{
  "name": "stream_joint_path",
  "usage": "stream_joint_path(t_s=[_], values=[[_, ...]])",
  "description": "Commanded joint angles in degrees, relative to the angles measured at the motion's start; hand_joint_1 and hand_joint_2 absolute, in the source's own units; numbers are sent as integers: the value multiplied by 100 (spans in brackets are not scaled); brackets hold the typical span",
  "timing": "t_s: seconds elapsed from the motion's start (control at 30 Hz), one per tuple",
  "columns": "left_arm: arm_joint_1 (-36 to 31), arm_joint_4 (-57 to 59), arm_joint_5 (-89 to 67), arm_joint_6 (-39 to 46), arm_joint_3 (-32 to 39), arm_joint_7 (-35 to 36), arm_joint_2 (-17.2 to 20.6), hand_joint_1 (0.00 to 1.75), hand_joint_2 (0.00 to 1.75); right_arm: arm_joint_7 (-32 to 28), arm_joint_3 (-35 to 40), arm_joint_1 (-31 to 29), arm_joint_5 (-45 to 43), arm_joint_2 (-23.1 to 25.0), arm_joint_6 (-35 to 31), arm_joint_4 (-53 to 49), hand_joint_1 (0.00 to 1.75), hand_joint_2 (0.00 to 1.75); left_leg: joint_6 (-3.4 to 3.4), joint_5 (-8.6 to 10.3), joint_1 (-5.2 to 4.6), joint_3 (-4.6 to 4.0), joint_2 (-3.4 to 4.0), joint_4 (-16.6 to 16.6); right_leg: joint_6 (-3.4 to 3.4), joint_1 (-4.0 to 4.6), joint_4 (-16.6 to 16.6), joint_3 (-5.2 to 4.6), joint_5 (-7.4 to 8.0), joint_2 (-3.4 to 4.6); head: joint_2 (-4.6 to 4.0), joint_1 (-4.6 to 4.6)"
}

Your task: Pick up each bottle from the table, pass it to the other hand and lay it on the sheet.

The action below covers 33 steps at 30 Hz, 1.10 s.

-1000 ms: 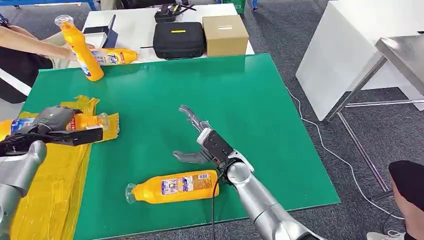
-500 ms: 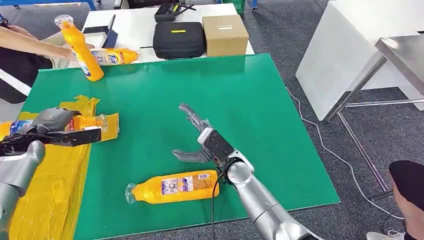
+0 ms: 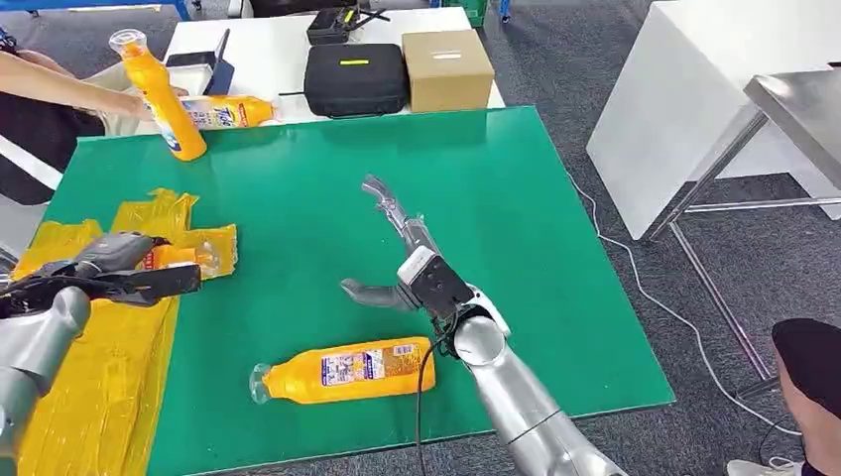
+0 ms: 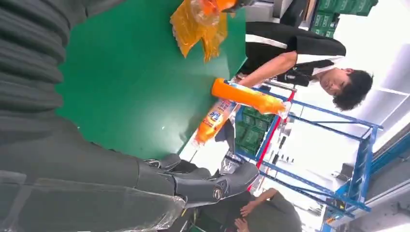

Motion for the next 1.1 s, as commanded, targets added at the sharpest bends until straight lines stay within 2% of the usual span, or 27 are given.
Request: stream_joint_path(t_s=[0.03,0.17,0.2,0.23,0.27,0.3,0.67,0.87,1.1], values=[[-234,910,74,-144,1,66,-369,175,175,72,-50,-90,18,-150,-44,19,0,175,-8,-4,5,16,-8,-5,0,4,-7,22,-6,-16,0,2],[-250,1001,83,-254,-38,111,-330,136,175,83,-50,-92,18,-139,-49,26,0,175,-10,-4,4,17,1,-6,-2,1,-5,19,-7,-13,0,0],[-248,1018,81,-278,-48,116,-340,79,175,95,-52,-93,20,-137,-52,21,0,175,-14,-5,4,22,-4,-7,-3,2,-5,25,-11,-21,0,0],[-244,1027,83,-293,-52,115,-353,54,175,99,-52,-95,21,-138,-52,21,0,175,-12,-4,5,18,-2,-5,-2,3,-5,22,-9,-19,2,2],[-241,1035,83,-306,-57,115,-366,37,175,106,-53,-98,22,-137,-53,21,0,175,-9,-2,4,10,-1,-4,-2,3,-5,13,-5,-14,2,2],[-229,1036,81,-304,-64,115,-381,3,175,111,-52,-100,23,-136,-53,22,0,175,-12,-4,5,17,-3,-5,-2,4,-6,21,-8,-18,2,0],[-223,1202,-97,-447,-282,653,-462,0,175,173,-14,-180,18,-167,-63,123,0,175,-7,-2,4,8,4,-3,0,2,-5,11,-3,-9,0,2],[-271,1140,-112,-405,-305,647,-459,0,175,191,-53,-117,-11,-187,-95,122,0,175,-6,-1,4,4,4,-2,0,2,-4,7,-1,-8,0,0],[-254,509,-97,182,-372,435,-447,0,175,188,-167,12,-22,-228,-126,147,0,175,-9,-3,9,10,-8,0,-1,7,-6,17,-7,-23,0,2]])
